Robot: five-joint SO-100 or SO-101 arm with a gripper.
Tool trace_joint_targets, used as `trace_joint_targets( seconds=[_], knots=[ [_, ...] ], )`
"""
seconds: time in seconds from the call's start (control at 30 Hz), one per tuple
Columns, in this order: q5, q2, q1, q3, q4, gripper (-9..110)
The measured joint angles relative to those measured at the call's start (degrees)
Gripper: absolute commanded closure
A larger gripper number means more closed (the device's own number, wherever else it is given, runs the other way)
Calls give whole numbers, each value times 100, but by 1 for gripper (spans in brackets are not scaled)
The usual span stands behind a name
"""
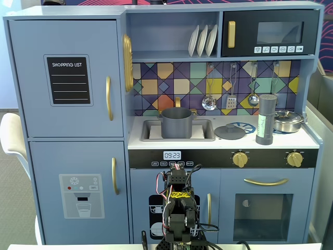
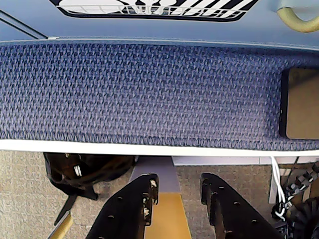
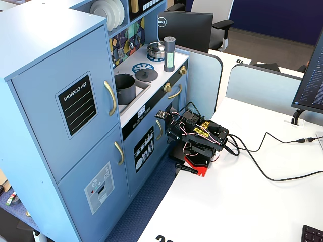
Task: Put salt in the gray recipient
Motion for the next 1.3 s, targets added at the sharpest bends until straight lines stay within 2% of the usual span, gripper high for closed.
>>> trace_joint_targets(
  seconds=[1.03,1.3],
  knots=[
    [237,0,-185,-18,-105,101],
    [-220,-571,1239,-1380,-176,98]
  ],
)
